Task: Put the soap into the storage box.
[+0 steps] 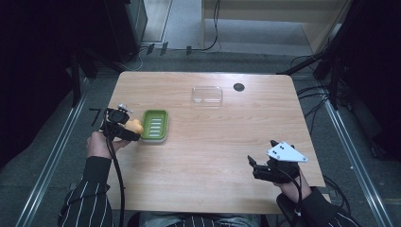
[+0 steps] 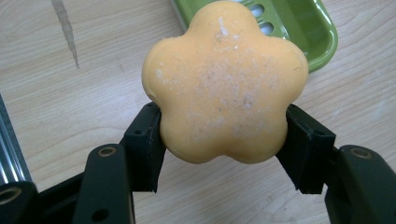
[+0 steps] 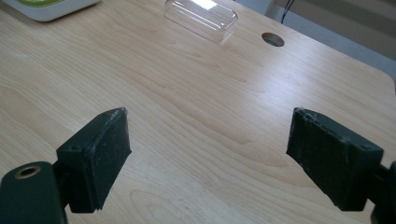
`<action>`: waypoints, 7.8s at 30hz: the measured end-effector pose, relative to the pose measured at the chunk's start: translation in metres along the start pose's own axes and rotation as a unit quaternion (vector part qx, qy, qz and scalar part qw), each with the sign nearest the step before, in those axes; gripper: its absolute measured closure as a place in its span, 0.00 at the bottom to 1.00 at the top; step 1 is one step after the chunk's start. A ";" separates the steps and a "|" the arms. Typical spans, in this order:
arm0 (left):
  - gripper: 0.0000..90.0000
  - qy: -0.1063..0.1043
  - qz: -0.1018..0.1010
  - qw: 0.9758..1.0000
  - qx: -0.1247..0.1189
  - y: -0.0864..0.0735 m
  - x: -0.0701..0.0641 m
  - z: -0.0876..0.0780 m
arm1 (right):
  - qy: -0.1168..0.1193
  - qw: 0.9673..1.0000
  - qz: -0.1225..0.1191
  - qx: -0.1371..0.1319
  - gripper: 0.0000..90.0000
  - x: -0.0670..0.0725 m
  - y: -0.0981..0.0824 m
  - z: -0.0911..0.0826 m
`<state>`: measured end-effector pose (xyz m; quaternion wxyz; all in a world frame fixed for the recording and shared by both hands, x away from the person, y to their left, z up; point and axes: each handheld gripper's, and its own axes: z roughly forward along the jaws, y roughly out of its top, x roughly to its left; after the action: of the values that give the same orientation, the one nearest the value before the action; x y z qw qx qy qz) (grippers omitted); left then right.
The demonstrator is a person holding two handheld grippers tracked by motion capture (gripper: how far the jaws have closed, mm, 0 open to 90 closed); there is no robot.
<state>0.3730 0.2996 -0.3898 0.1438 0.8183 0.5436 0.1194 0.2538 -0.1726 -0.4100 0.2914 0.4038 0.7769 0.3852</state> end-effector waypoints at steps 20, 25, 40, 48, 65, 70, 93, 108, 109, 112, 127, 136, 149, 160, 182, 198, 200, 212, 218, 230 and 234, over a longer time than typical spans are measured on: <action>0.44 -0.011 0.022 1.000 -0.014 0.027 -0.010 0.000 | 0.001 1.000 -0.001 0.001 0.15 0.000 0.000 0.000; 0.44 -0.014 0.032 0.999 -0.011 0.033 -0.014 0.003 | 0.001 1.000 -0.002 0.001 0.15 0.000 0.000 0.000; 0.44 -0.019 0.042 0.999 -0.009 0.046 -0.020 0.007 | 0.001 1.000 -0.002 0.001 0.15 0.000 0.000 0.000; 0.44 -0.025 0.049 0.998 -0.004 0.051 -0.023 0.009 | 0.001 1.000 -0.002 0.001 0.15 0.000 0.000 0.000; 0.44 -0.031 0.051 0.998 0.031 0.059 -0.023 0.029 | 0.002 1.000 -0.002 0.001 0.15 0.000 0.000 0.000; 0.44 -0.030 0.052 0.997 0.040 0.060 -0.022 0.034 | 0.001 1.000 -0.002 0.001 0.15 0.000 0.000 0.000; 0.44 -0.010 0.061 0.996 0.063 0.068 -0.025 0.050 | 0.001 1.000 -0.003 0.002 0.15 0.000 0.000 0.000; 0.44 0.012 0.072 0.994 0.077 0.071 -0.030 0.056 | 0.001 1.000 -0.003 0.002 0.15 0.000 -0.001 0.000; 0.44 0.013 0.073 0.994 0.076 0.071 -0.030 0.057 | 0.001 1.000 -0.003 0.002 0.15 0.000 -0.001 0.000; 0.44 0.015 0.076 0.994 0.082 0.071 -0.031 0.058 | 0.002 1.000 -0.003 0.002 0.15 0.000 -0.001 0.000; 0.44 0.027 0.080 0.992 0.089 0.071 -0.034 0.063 | 0.001 1.000 -0.004 0.001 0.15 0.000 0.000 0.000; 0.43 0.029 0.080 0.992 0.089 0.070 -0.034 0.065 | 0.001 1.000 -0.004 0.001 0.15 0.000 -0.001 0.000; 0.41 0.031 0.072 0.993 0.086 0.071 -0.034 0.064 | 0.001 1.000 -0.005 0.002 0.15 0.000 -0.001 0.001; 0.28 0.035 0.060 0.994 0.081 0.072 -0.030 0.060 | 0.003 1.000 -0.006 0.005 0.15 -0.002 0.000 0.005; 0.15 0.022 0.049 0.997 0.063 0.061 -0.038 0.036 | -0.005 1.000 -0.001 0.000 0.15 0.000 -0.003 -0.005; 0.14 0.015 0.041 0.997 0.067 0.033 -0.036 0.020 | -0.002 1.000 -0.003 -0.001 0.15 0.000 -0.002 -0.003; 0.14 0.014 0.041 0.997 0.067 0.030 -0.037 0.017 | -0.003 1.000 -0.002 0.000 0.15 0.000 -0.002 -0.003; 0.11 0.015 0.040 0.997 0.068 0.005 -0.042 0.004 | -0.002 1.000 -0.003 0.000 0.15 0.000 -0.002 -0.003; 0.10 0.018 0.042 0.996 0.070 -0.008 -0.043 0.002 | -0.002 1.000 -0.003 -0.001 0.15 0.000 -0.002 -0.003; 0.09 0.016 0.047 0.995 0.081 -0.036 -0.049 -0.001 | -0.002 1.000 -0.003 -0.001 0.15 0.000 -0.002 -0.003; 0.09 0.012 0.045 0.995 0.086 -0.044 -0.052 0.001 | -0.003 1.000 -0.002 -0.001 0.15 0.000 -0.002 -0.003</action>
<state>0.3158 0.2679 -0.4083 0.0613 0.8499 0.5159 0.0882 0.2503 -0.1740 -0.4095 0.2949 0.4033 0.7766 0.3837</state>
